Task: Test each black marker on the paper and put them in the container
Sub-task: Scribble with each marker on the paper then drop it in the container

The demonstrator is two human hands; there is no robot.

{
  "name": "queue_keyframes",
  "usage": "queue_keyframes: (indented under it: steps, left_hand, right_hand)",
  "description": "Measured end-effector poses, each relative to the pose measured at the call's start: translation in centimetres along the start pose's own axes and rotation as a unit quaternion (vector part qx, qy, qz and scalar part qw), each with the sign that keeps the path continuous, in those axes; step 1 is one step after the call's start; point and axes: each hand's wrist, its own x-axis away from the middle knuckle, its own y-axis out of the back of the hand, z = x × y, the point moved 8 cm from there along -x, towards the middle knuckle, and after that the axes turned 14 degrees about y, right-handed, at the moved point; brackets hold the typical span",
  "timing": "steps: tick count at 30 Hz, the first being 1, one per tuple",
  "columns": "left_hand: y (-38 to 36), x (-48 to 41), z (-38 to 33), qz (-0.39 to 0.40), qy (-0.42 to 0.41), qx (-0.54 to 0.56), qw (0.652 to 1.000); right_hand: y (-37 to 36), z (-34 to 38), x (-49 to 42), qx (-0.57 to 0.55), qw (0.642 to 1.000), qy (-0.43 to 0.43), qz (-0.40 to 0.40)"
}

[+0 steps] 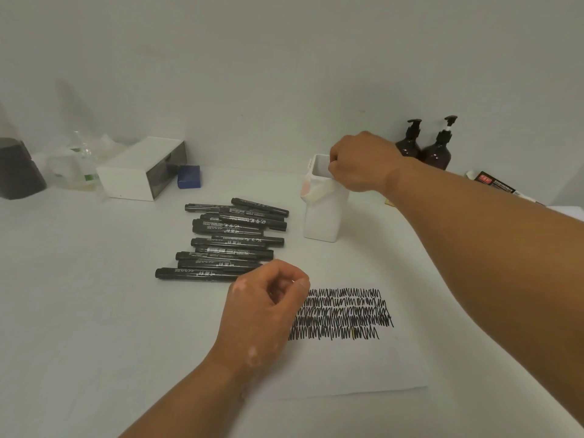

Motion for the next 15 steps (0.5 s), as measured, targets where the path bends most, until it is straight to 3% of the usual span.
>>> queue_keyframes:
  steps: [5, 11, 15]
  left_hand:
    - [0.0, 0.0, 0.0, -0.002, -0.004, -0.010, 1.000]
    - [-0.2, 0.0, -0.1, 0.003, -0.011, -0.016, 1.000]
    - [-0.2, 0.0, -0.2, 0.003, -0.010, -0.026, 1.000]
  right_hand:
    - [-1.4, 0.7, 0.1, -0.017, 0.999, 0.019, 0.023]
    - [-1.1, 1.0, 0.8, -0.044, 0.998, 0.040, -0.001]
    - [0.9, 0.6, 2.1, -0.094, 0.994, 0.010, -0.051]
